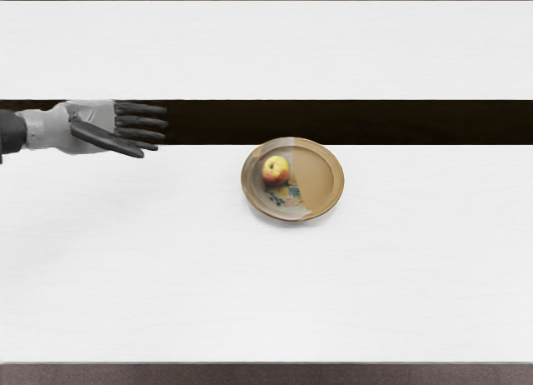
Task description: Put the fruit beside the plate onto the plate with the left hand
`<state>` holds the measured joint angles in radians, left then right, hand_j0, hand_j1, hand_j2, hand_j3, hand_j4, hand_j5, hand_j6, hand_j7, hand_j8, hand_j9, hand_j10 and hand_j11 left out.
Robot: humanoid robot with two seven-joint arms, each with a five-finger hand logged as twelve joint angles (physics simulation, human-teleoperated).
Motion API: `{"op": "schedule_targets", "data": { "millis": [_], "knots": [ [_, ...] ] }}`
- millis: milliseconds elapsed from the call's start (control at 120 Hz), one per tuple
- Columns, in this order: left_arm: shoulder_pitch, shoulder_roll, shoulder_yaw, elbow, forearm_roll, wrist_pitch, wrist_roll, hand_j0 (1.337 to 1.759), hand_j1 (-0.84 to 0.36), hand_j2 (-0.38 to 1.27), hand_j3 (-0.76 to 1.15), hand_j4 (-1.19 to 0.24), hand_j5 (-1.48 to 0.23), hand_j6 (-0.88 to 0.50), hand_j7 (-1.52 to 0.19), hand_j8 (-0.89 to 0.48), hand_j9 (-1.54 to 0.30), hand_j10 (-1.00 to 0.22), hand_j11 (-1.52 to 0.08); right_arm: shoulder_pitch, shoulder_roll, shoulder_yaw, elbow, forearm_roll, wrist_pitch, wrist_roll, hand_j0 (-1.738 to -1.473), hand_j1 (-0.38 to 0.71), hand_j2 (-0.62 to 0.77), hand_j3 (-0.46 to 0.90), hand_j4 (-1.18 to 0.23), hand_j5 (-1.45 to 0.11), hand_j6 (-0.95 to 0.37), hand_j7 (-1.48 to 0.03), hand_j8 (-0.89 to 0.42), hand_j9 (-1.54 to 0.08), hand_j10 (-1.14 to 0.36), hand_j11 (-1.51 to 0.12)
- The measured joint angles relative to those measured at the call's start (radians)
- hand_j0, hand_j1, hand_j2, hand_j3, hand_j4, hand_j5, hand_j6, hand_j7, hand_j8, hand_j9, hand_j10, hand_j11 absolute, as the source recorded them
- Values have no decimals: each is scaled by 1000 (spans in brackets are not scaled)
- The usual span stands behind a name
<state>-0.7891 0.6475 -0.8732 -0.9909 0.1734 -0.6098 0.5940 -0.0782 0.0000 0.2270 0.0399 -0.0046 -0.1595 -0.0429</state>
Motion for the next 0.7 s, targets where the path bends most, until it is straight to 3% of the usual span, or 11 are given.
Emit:
{"op": "schedule_targets", "data": {
  "millis": [142, 400, 700],
  "knots": [
    [15, -4, -55, 21, -3, -1, -6, 1658, 12, 57, 0, -281, -366, -281, -366, -281, -366, -281, -366, 0, 0, 0, 0, 0, 0, 0, -1658, -310, -6, 0, -34, -43, -34, -43, -34, -43, -33, -43],
    [19, -20, -88, 129, -25, -2, -8, 1658, 6, 58, 0, -286, -372, -285, -372, -285, -372, -285, -372, 0, 0, 0, 0, 0, 0, 0, -1658, -310, -6, 0, -34, -43, -34, -43, -34, -43, -33, -43],
    [19, -20, -91, 150, -34, -2, -9, 1658, 4, 58, 0, -287, -374, -286, -374, -286, -374, -286, -374, 0, 0, 0, 0, 0, 0, 0, -1658, -310, -6, 0, -34, -43, -34, -43, -34, -43, -33, -43]
  ]
}}
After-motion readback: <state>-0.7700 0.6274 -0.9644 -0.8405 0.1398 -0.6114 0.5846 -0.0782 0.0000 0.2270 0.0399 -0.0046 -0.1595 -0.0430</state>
